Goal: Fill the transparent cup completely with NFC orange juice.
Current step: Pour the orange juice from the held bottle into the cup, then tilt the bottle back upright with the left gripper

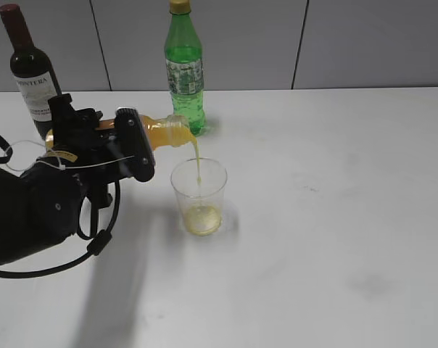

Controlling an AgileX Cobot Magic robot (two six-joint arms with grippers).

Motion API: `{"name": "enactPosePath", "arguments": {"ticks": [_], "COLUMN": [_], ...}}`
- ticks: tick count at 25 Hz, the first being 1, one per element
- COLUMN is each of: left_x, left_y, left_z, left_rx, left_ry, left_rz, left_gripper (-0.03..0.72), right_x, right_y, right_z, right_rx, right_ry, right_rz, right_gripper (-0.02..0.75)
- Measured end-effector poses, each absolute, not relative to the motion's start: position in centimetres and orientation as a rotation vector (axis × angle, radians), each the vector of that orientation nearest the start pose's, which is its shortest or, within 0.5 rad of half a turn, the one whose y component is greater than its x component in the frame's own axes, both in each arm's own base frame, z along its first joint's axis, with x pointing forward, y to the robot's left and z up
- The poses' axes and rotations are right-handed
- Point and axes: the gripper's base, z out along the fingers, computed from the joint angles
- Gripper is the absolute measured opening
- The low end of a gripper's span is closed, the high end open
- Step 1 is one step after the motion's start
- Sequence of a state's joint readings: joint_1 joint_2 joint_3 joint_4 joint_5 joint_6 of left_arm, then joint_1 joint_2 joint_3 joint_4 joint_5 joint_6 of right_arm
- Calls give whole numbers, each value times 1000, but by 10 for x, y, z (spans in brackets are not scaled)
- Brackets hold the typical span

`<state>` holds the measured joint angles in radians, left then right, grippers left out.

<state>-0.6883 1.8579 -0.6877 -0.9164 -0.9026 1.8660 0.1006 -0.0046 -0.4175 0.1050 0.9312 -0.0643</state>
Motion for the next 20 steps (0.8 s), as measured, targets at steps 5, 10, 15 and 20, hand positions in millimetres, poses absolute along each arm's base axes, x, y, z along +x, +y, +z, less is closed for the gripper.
{"name": "enactPosePath", "arguments": {"ticks": [5, 10, 15, 20], "left_x": [279, 279, 279, 279], "left_y": [-156, -156, -155, -154], "left_z": [140, 140, 141, 141], "left_rx": [1356, 1389, 1413, 1440], "left_ry": [1506, 1474, 1442, 1420], "left_rz": [1010, 1045, 1089, 1113], "left_gripper": [464, 464, 464, 464], "right_x": [8, 8, 8, 8], "right_y": [8, 8, 8, 8], "right_z": [265, 265, 265, 265], "right_rx": [-156, -156, -156, -156], "right_ry": [1985, 1985, 1985, 1985], "right_rz": [148, 148, 148, 148], "right_gripper": [587, 587, 587, 587]}}
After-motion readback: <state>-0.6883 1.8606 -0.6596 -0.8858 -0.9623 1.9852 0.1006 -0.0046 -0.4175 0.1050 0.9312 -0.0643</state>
